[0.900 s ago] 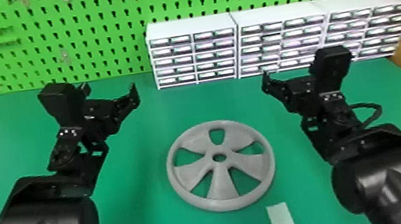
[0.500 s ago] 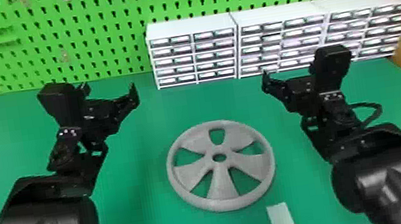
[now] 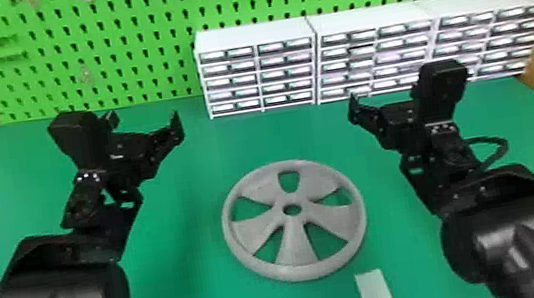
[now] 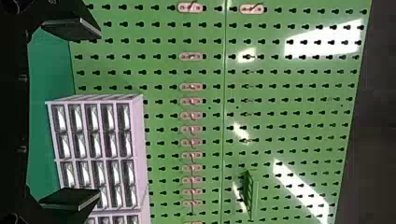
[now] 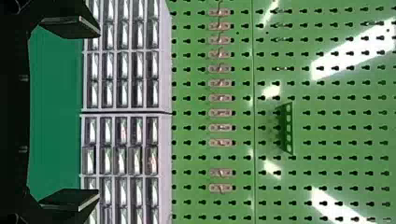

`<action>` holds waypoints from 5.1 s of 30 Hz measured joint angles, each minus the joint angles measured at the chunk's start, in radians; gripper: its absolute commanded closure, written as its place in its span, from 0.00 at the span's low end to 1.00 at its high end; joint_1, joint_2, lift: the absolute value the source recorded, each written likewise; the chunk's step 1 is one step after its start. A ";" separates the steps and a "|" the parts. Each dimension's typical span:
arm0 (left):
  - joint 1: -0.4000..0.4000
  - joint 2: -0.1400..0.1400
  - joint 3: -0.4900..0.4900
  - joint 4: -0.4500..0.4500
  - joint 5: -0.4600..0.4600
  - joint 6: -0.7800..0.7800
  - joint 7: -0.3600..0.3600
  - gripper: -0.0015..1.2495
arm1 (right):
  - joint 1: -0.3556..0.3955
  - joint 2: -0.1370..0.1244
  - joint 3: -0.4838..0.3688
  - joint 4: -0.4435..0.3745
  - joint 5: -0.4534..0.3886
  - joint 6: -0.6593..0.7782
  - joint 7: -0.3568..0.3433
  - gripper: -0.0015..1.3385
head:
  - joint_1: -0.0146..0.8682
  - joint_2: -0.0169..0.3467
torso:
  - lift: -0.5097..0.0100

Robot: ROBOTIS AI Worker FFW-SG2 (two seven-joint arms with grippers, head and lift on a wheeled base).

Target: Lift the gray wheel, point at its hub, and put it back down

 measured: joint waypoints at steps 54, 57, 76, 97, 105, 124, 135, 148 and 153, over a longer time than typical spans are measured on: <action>-0.001 0.000 0.003 0.002 -0.011 0.037 -0.010 0.08 | -0.382 0.071 0.043 0.076 -0.048 1.176 -0.011 0.07 | 0.80 0.18 | 0.81; -0.002 0.000 0.002 0.002 -0.011 0.037 -0.010 0.08 | -0.392 0.080 0.043 0.126 -0.043 1.181 -0.011 0.07 | 0.80 0.18 | 0.81; -0.004 0.000 -0.006 0.008 -0.011 0.037 -0.011 0.07 | -0.422 0.097 0.050 0.369 -0.028 1.089 -0.011 0.08 | 0.80 0.18 | 0.81; -0.007 0.000 -0.012 0.012 -0.011 0.037 -0.013 0.07 | -0.437 0.100 0.065 0.487 -0.030 1.014 -0.011 0.09 | 0.80 0.18 | 0.81; -0.006 0.000 -0.012 0.013 -0.011 0.037 -0.013 0.07 | -0.437 0.100 0.066 0.520 -0.031 0.993 -0.011 0.09 | 0.80 0.18 | 0.81; -0.002 0.000 -0.013 0.014 -0.010 0.038 -0.013 0.07 | -0.437 0.100 0.056 0.565 -0.031 0.967 -0.011 0.11 | 0.80 0.18 | 0.81; 0.000 0.000 -0.011 0.014 -0.009 0.041 -0.017 0.07 | -0.434 0.098 0.059 0.565 -0.029 0.961 -0.011 0.65 | 0.80 0.18 | 0.81; 0.001 0.000 -0.011 0.014 -0.010 0.043 -0.019 0.08 | -0.413 0.100 0.065 0.560 -0.012 0.912 -0.010 0.93 | 0.80 0.18 | 0.81; 0.001 0.000 -0.010 0.014 -0.010 0.043 -0.019 0.08 | -0.401 0.100 0.081 0.542 0.007 0.876 -0.010 0.95 | 0.80 0.18 | 0.81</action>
